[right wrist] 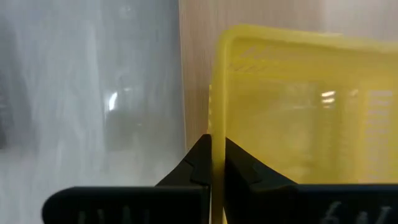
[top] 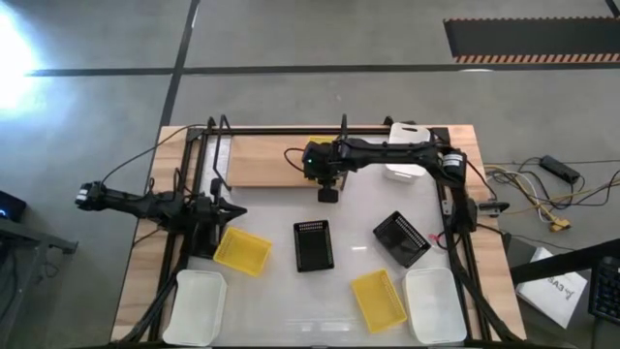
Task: Stack baskets on shelf by color
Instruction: Put the top right yellow bin on the shelf
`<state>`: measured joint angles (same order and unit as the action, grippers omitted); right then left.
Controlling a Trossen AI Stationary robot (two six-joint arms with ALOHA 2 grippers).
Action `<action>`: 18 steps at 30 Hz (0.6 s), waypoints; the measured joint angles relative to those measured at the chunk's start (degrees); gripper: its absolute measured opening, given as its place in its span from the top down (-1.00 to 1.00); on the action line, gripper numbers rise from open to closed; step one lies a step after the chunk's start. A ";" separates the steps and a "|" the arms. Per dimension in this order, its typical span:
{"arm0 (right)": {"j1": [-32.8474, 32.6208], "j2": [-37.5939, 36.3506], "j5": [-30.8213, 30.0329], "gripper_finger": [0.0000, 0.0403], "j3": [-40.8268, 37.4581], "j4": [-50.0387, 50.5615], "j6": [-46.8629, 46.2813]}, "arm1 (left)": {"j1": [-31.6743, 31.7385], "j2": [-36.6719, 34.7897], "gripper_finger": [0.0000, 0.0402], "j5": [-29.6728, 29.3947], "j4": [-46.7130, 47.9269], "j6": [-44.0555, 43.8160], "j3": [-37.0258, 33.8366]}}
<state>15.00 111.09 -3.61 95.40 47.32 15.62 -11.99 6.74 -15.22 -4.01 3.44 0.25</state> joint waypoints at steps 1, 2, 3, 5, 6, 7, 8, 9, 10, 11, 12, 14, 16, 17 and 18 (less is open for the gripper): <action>0.00 0.40 -0.09 0.96 0.00 0.07 0.02 | 0.02 0.00 1.00 0.00 0.00 -0.01 0.00; 0.01 0.56 -0.19 0.96 0.00 0.06 0.05 | 0.02 0.04 1.00 0.00 -0.02 0.00 0.00; 0.02 0.72 -0.29 0.96 0.01 0.10 0.06 | 0.01 0.08 1.00 0.00 0.00 0.00 0.00; 0.02 1.08 -0.89 0.96 0.04 0.10 0.47 | 0.01 0.17 1.00 0.00 -0.02 0.00 0.00; 0.02 1.25 -0.98 0.96 0.04 0.34 0.78 | 0.00 0.24 1.00 0.00 -0.01 0.00 0.00; 0.02 1.44 -0.99 0.96 0.02 0.52 0.93 | 0.00 0.28 1.00 0.00 0.00 -0.01 0.00; 0.02 1.52 -0.99 0.96 0.00 0.58 0.94 | 0.01 0.34 1.00 0.00 0.00 0.00 0.00; 0.02 1.53 -0.98 0.96 0.00 0.58 0.94 | 0.00 0.35 1.00 0.00 0.00 -0.02 0.00; 0.02 1.50 -0.97 0.96 0.00 0.57 0.95 | 0.01 0.35 1.00 0.00 0.00 -0.01 0.00; 0.02 1.39 -0.97 0.96 0.00 0.57 0.98 | 0.02 0.35 1.00 0.00 0.00 0.00 0.00; 0.02 1.27 -0.98 0.96 0.00 0.56 1.02 | 0.00 0.35 1.00 0.00 0.00 0.00 0.00; 0.02 1.09 -0.98 0.94 0.00 0.50 1.61 | 0.00 0.35 1.00 0.00 0.00 0.00 0.00; 0.02 0.99 -0.98 0.90 0.00 0.48 1.66 | 0.00 0.37 1.00 0.00 0.00 -0.01 0.00; 0.02 0.90 -0.99 0.87 0.00 0.42 1.66 | 0.00 0.37 1.00 0.00 0.00 0.00 0.00; 0.02 0.85 -0.99 0.84 0.00 0.39 1.67 | 0.00 0.37 1.00 0.00 0.00 0.00 0.00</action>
<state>15.03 111.94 -4.60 95.39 47.70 17.29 -11.99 7.11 -15.22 -4.01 3.44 0.25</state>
